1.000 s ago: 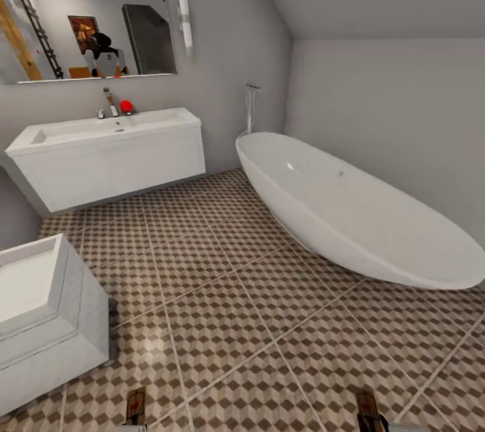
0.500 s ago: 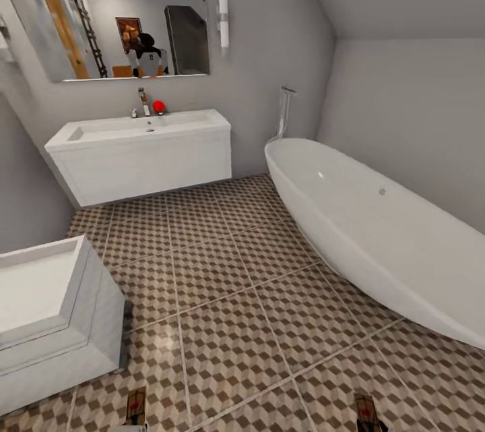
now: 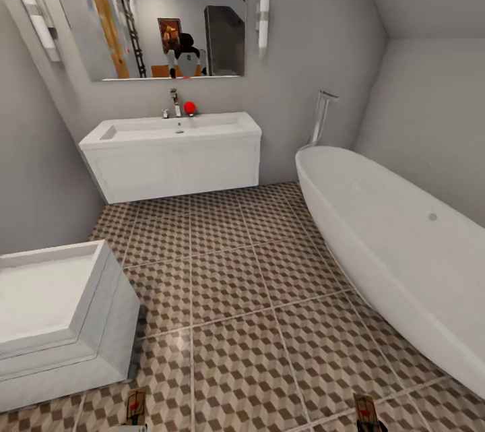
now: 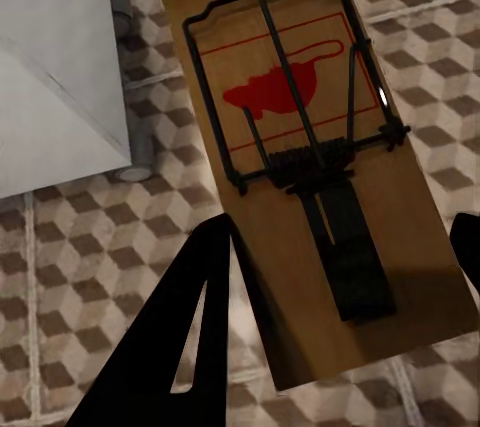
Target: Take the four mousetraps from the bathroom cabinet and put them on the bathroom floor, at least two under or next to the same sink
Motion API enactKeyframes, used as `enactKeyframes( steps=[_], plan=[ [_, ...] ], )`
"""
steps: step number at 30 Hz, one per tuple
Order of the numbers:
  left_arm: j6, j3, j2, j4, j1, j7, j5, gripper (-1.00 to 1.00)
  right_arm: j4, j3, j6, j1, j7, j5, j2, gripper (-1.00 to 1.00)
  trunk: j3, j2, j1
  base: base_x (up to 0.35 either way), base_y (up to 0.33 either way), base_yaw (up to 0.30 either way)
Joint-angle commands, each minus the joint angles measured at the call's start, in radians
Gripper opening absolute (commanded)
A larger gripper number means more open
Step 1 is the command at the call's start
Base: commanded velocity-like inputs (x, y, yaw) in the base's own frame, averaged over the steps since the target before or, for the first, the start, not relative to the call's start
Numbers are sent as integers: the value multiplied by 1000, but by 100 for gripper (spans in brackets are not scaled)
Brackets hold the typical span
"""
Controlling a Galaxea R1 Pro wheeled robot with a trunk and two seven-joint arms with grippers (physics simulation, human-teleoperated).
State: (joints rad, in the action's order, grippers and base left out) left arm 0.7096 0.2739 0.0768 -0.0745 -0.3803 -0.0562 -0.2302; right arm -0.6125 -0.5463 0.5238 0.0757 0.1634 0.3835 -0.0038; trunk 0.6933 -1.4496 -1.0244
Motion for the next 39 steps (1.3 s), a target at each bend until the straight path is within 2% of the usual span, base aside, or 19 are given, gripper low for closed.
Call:
enactKeyframes(
  steps=[1, 29, 39],
  plan=[
    [5, 8, -1, -4, -2, -8, 0, -100, 0, -7, 4, 1, 13, 0, 1, -100, 1, 0, -1, 330, -91, 286],
    [5, 9, -3, -4, -2, -9, 0, -100, -1, -7, 5, 1, 13, 0, 1, -100, 1, 0, -1, 327, -154, 283],
    [5, 9, -3, -4, -2, -9, 0, -100, -1, -7, 5, 1, 13, 0, 1, -100, 1, 0, -1, 326, -175, 38]
  ],
)
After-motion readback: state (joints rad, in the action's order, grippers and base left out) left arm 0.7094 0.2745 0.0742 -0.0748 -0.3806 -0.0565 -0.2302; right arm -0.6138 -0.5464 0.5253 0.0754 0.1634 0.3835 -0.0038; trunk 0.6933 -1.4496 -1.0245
